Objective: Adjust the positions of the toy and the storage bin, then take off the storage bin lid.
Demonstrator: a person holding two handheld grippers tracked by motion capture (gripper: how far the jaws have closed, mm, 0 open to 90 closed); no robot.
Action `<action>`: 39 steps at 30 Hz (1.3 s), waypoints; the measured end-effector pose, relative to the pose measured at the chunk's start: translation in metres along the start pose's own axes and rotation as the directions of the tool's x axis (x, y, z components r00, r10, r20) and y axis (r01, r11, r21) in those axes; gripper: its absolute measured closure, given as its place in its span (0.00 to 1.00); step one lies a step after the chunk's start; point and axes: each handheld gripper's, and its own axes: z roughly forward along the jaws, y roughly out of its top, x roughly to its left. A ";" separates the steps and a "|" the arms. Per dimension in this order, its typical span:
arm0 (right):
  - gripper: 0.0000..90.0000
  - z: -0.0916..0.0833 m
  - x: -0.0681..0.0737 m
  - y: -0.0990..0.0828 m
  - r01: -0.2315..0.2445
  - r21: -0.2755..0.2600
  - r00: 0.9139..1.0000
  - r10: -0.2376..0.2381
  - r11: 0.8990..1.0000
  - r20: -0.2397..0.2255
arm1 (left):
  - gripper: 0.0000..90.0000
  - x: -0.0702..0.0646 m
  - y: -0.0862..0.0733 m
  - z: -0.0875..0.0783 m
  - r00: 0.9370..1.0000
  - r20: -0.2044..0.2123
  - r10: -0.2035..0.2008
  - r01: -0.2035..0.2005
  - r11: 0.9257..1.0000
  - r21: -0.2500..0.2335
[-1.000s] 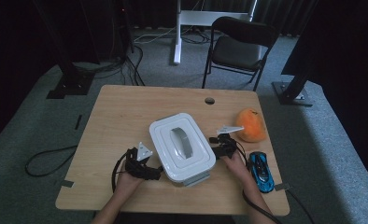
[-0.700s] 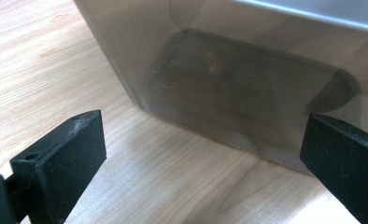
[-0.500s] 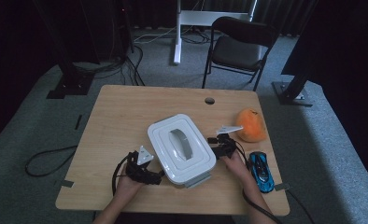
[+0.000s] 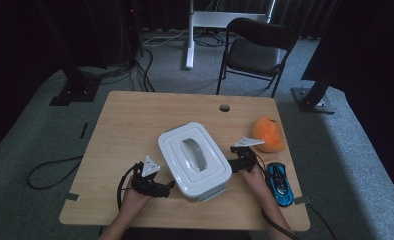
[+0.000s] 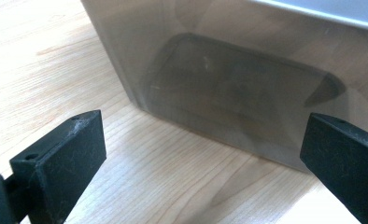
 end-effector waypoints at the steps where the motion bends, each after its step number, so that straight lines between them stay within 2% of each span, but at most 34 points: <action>1: 0.15 0.000 0.000 -0.002 -0.001 0.008 1.000 0.001 1.000 0.017 | 0.01 0.001 -0.001 -0.001 1.000 -0.001 -0.001 0.001 1.000 -0.001; 5: 0.15 -0.003 -0.002 -0.012 -0.019 0.015 0.999 0.019 1.000 0.027 | 0.01 0.006 -0.005 -0.006 1.000 -0.015 0.007 -0.007 1.000 -0.011; 7: 0.15 -0.004 -0.001 -0.017 -0.019 0.021 0.999 0.018 1.000 0.039 | 0.01 0.011 -0.008 -0.009 1.000 0.008 -0.011 0.011 1.000 -0.007; 12: 0.15 -0.008 0.001 -0.028 -0.001 0.051 0.996 -0.003 0.999 0.088 | 0.01 0.027 -0.019 -0.023 0.997 0.068 -0.019 0.019 1.000 0.005; 15: 0.15 -0.012 0.004 -0.033 0.002 0.051 0.995 -0.007 0.999 0.102 | 0.01 0.038 -0.026 -0.030 0.997 0.071 -0.042 0.041 0.999 0.018; 17: 0.15 -0.014 0.005 -0.036 0.013 0.059 0.994 -0.019 0.998 0.107 | 0.01 0.047 -0.031 -0.034 0.996 0.054 -0.067 0.066 0.998 0.025; 19: 0.15 -0.015 0.007 -0.040 0.024 0.076 0.992 -0.033 0.997 0.122 | 0.01 0.056 -0.035 -0.040 0.993 0.052 -0.106 0.105 0.994 0.015; 26: 0.14 -0.020 0.009 -0.046 0.037 0.098 0.988 -0.051 0.994 0.144 | 0.01 0.079 -0.045 -0.063 0.988 -0.014 -0.151 0.151 0.988 0.008; 29: 0.14 -0.021 0.009 -0.047 0.041 0.103 0.987 -0.057 0.994 0.152 | 0.01 0.084 -0.049 -0.069 0.987 -0.030 -0.160 0.161 0.987 0.022; 31: 0.14 -0.021 0.009 -0.047 0.042 0.105 0.986 -0.058 0.994 0.159 | 0.01 0.086 -0.052 -0.072 0.983 -0.027 -0.181 0.182 0.983 0.028; 33: 0.14 -0.021 0.010 -0.047 0.045 0.107 0.985 -0.062 0.993 0.164 | 0.01 0.087 -0.052 -0.077 0.981 -0.046 -0.189 0.191 0.981 0.032; 37: 0.13 -0.020 0.009 -0.047 0.037 0.110 0.981 -0.057 0.993 0.183 | 0.01 0.089 -0.051 -0.086 0.979 -0.051 -0.196 0.197 0.980 0.023; 39: 0.13 -0.020 0.009 -0.047 0.035 0.110 0.981 -0.055 0.993 0.185 | 0.01 0.089 -0.049 -0.089 0.979 -0.068 -0.194 0.197 0.980 0.026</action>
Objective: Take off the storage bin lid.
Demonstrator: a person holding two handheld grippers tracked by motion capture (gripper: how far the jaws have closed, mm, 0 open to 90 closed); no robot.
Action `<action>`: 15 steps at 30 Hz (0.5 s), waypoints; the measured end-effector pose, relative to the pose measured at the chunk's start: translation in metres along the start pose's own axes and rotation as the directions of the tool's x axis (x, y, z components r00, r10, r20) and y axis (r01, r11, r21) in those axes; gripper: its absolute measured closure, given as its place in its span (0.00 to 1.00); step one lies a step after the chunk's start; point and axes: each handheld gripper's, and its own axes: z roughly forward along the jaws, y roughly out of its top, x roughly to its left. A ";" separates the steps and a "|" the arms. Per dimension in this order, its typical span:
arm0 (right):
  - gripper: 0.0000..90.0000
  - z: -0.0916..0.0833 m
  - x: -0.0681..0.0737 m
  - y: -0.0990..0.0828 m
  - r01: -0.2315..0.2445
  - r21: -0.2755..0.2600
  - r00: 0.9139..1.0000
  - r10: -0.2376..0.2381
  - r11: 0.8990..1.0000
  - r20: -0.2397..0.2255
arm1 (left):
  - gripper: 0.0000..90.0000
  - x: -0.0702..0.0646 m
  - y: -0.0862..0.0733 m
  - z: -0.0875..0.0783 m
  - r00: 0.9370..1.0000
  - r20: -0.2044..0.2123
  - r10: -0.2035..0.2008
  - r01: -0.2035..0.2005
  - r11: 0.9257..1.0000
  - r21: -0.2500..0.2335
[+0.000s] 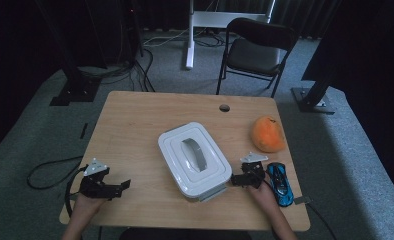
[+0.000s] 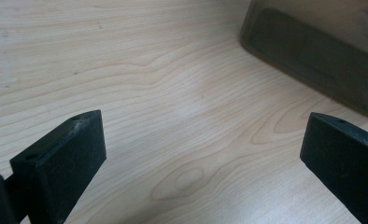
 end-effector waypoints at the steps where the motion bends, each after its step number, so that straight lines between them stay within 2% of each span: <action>1: 0.13 0.000 0.000 0.000 0.000 0.000 1.000 0.000 1.000 0.000 | 0.01 0.000 0.001 -0.001 1.000 0.004 -0.001 0.001 1.000 -0.003; 6: 0.13 0.000 0.000 0.000 0.002 0.001 1.000 -0.002 1.000 -0.002 | 0.01 -0.005 0.007 -0.005 1.000 0.020 -0.011 0.011 1.000 -0.009; 15: 0.13 0.000 0.000 0.000 -0.001 0.001 1.000 0.001 1.000 -0.001 | 0.01 -0.026 0.026 -0.009 0.999 0.026 0.023 -0.022 0.999 -0.035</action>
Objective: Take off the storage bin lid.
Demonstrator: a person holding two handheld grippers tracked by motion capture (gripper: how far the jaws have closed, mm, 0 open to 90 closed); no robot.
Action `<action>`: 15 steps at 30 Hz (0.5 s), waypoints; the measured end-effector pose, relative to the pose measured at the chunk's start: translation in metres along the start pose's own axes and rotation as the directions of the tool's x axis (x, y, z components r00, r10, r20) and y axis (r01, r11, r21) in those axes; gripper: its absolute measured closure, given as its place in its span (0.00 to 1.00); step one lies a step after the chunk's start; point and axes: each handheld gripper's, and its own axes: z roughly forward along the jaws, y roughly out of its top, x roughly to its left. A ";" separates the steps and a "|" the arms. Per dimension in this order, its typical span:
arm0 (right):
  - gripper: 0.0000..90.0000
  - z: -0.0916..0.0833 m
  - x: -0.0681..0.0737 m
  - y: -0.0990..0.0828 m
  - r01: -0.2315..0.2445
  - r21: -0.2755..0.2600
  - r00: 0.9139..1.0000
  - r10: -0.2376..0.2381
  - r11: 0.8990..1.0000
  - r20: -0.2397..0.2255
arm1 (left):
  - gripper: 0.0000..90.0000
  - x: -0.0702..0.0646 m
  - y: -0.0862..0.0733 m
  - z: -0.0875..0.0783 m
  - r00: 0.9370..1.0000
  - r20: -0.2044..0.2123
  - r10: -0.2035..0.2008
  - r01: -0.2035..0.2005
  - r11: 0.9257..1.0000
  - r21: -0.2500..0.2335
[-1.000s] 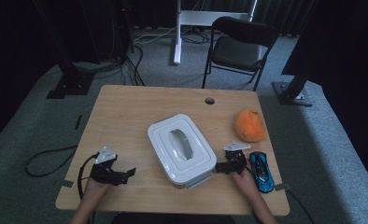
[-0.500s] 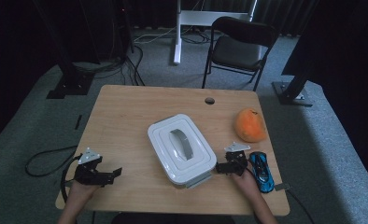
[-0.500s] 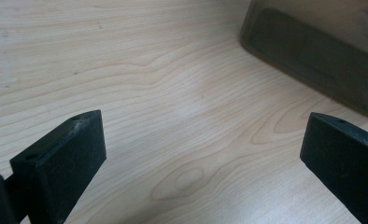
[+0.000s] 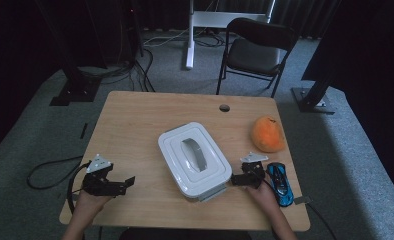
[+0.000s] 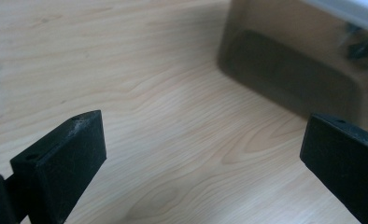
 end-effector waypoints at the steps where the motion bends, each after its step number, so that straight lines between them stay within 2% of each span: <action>1: 0.13 0.000 0.000 0.000 0.001 -0.001 1.000 -0.001 1.000 0.000 | 0.01 -0.003 0.003 0.000 1.000 0.005 0.005 -0.005 1.000 -0.002; 11: 0.13 0.000 0.000 0.000 -0.004 -0.001 1.000 0.004 1.000 0.005 | 0.01 -0.032 0.029 0.004 0.995 0.040 0.091 -0.091 0.996 -0.005; 15: 0.13 -0.001 0.000 -0.001 -0.007 -0.001 1.000 0.007 1.000 0.005 | 0.01 -0.042 0.037 0.006 0.992 0.067 0.106 -0.105 0.994 -0.017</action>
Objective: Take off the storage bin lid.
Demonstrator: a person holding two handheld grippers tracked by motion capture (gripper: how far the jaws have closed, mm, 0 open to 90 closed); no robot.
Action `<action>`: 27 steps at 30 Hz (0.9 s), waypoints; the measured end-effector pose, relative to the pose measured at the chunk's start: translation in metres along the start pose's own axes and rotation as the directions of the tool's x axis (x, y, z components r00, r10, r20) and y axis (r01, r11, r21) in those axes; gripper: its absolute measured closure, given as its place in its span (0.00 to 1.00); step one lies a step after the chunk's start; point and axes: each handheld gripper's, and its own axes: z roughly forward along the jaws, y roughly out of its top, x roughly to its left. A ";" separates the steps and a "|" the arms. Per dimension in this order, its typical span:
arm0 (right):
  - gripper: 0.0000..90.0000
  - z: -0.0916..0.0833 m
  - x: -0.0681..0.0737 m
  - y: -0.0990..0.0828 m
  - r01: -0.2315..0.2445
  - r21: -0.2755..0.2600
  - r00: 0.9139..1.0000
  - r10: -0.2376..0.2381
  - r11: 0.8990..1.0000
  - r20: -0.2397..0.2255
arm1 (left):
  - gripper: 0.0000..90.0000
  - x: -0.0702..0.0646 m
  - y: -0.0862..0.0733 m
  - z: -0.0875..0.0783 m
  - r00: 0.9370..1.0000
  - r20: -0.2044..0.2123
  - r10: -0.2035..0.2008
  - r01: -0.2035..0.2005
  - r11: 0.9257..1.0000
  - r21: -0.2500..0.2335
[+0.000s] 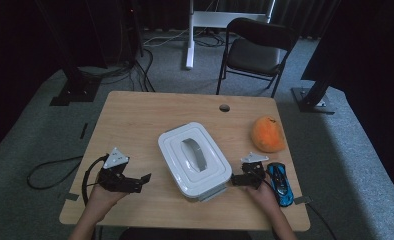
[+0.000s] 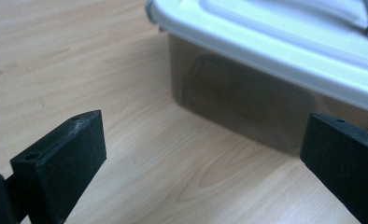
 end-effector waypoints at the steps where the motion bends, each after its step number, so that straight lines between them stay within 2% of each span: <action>1: 0.13 0.000 0.000 0.000 0.000 0.000 1.000 0.000 1.000 0.000 | 0.01 -0.002 0.003 0.001 1.000 0.008 -0.001 0.002 1.000 -0.001; 8: 0.13 0.000 0.000 0.000 0.001 0.000 1.000 -0.001 1.000 0.000 | 0.01 -0.014 0.019 0.006 0.999 0.030 0.017 -0.016 1.000 -0.016; 17: 0.13 0.000 0.000 0.000 0.000 0.000 1.000 0.000 1.000 0.000 | 0.01 -0.031 0.038 0.021 0.997 0.058 0.054 -0.054 0.999 -0.006; 21: 0.13 0.000 0.000 0.000 0.000 0.000 1.000 0.000 1.000 0.000 | 0.01 -0.042 0.045 0.031 0.993 0.081 0.089 -0.091 0.996 0.011; 27: 0.13 0.000 0.000 0.000 0.000 0.000 1.000 0.000 1.000 0.000 | 0.01 -0.058 0.055 0.046 0.988 0.104 0.118 -0.121 0.992 0.023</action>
